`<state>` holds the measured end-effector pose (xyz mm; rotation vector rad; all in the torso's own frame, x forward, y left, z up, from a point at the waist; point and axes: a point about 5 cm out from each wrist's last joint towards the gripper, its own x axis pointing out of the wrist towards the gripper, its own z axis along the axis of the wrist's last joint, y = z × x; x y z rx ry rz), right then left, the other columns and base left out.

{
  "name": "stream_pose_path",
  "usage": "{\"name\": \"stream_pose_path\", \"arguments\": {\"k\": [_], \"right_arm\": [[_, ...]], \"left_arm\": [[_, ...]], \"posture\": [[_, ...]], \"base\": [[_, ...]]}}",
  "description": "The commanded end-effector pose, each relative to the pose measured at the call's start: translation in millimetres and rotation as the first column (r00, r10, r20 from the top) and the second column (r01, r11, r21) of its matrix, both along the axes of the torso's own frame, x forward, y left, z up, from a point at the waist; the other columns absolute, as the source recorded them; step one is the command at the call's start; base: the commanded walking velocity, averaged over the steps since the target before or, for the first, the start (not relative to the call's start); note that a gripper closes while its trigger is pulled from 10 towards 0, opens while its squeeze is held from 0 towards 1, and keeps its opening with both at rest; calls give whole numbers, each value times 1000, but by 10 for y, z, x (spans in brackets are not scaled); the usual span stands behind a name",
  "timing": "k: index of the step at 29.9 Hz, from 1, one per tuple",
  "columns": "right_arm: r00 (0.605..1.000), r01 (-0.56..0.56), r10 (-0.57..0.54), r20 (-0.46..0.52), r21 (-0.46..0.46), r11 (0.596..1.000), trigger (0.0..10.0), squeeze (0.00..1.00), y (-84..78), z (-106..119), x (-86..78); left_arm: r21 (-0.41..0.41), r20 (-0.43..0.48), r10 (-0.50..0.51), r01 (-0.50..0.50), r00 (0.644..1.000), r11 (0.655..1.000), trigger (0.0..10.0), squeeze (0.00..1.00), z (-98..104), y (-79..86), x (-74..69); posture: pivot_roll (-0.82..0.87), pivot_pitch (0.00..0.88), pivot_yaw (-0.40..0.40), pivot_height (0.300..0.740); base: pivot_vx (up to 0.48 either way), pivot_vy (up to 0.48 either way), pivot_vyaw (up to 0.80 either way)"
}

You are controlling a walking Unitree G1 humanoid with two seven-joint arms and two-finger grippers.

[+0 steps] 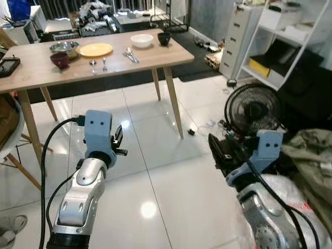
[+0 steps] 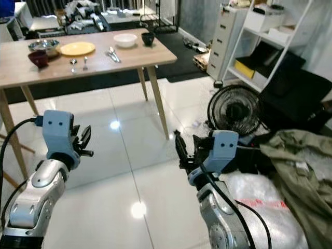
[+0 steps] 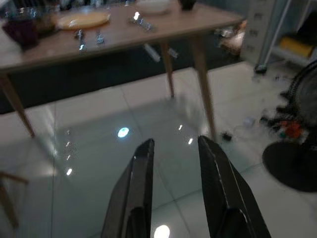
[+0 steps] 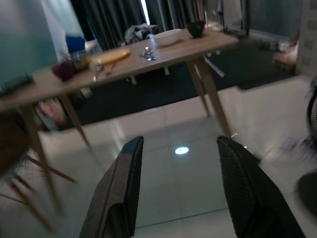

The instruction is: Setting the table

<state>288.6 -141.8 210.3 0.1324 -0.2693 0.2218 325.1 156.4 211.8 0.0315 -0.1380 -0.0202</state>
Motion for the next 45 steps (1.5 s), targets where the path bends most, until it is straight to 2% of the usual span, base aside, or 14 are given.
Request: {"name": "stream_pose_path", "arguments": {"k": [1, 3, 6, 9, 13, 15, 22, 29, 45], "right_arm": [[996, 75, -67, 64, -132, 988, 10000, 0, -30, 54, -1], [986, 148, -125, 110, -230, 962, 10000, 0, -74, 76, 19], [979, 189, -162, 124, -261, 947, 10000, 0, -107, 70, 40], [972, 230, -212, 98, -243, 942, 10000, 0, -151, 21, 98], [980, 201, -199, 32, -181, 963, 10000, 0, -97, -78, 153], [985, 174, -175, 1, -133, 976, 10000, 0, -53, -119, 173], [987, 156, -158, -24, -77, 985, 10000, 0, -30, -140, 199], [983, 172, -171, -61, 11, 985, 10000, 0, -97, -143, 223], [985, 166, -163, -61, 36, 986, 10000, 0, -104, -119, 231]], "left_arm": [[-8, -17, -23, 23, 1000, 1000, 10000, 0, -47, -28, -9], [-13, -15, -56, 56, 998, 998, 10000, 0, -47, -81, -17], [-13, -15, -84, 83, 996, 996, 10000, 0, -51, -131, -24], [-19, -22, -131, 130, 991, 991, 10000, 0, -74, -231, -36], [-13, -24, -152, 151, 988, 988, 10000, 0, -94, -304, -59], [-11, -21, -154, 153, 988, 988, 10000, 0, -94, -317, -65], [-6, -17, -147, 146, 989, 989, 10000, 0, -98, -308, -62], [-7, -15, -142, 142, 990, 990, 10000, 0, -100, -303, -62], [-3, -15, -136, 136, 991, 991, 10000, 0, -107, -290, -60]], "posture": [[59, 108, 115, 740], [59, 109, 114, 740], [59, 109, 114, 740], [57, 109, 113, 740], [61, 107, 110, 740], [65, 107, 104, 740], [62, 107, 100, 740], [60, 109, 98, 740], [61, 111, 96, 740]], "base": [[480, 0, 0], [480, 0, 0], [480, 0, 0], [480, 0, 0], [480, 0, 0], [480, 0, 0], [480, 0, 0], [480, 0, 0], [480, 0, 0]]}}
